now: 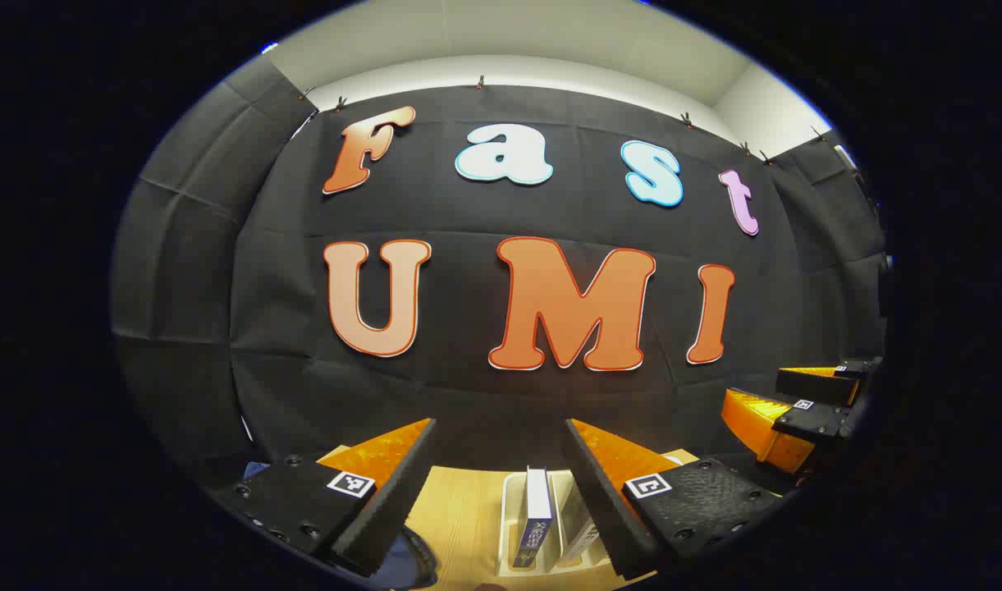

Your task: Open the schoolbag, grab two books from the bookshelf and put them into the schoolbag.

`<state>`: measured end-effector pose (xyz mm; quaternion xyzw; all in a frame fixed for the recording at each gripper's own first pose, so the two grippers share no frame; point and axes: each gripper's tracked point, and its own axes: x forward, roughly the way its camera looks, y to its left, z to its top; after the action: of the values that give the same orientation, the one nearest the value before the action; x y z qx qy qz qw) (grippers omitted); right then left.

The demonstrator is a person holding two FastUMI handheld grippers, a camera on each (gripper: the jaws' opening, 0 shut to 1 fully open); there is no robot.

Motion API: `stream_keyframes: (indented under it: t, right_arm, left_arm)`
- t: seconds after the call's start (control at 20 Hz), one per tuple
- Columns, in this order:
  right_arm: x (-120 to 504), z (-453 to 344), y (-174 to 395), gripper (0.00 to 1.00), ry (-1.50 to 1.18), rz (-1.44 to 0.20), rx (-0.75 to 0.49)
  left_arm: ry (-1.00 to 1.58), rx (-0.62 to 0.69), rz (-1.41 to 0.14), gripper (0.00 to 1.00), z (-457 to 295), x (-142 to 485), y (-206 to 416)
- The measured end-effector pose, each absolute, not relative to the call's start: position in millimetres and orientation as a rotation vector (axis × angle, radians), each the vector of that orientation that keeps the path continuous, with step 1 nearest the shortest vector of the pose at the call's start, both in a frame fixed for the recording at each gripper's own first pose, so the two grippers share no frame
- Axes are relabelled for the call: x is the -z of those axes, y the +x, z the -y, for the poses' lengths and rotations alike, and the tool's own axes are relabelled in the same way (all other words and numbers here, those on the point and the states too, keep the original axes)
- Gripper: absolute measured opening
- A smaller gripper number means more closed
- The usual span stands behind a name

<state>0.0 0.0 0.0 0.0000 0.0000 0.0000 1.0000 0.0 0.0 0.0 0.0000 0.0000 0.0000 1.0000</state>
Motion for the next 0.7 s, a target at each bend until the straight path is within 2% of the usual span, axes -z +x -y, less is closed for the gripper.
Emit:
stream_keyframes:
  t: [0.7]
  right_arm:
    - [-6.1, -3.8, -2.8, 0.94, -0.023, 0.022, -0.004]
  left_arm:
    - [0.001, 0.009, 0.01, 0.95, -0.3, -3.4, -2.0]
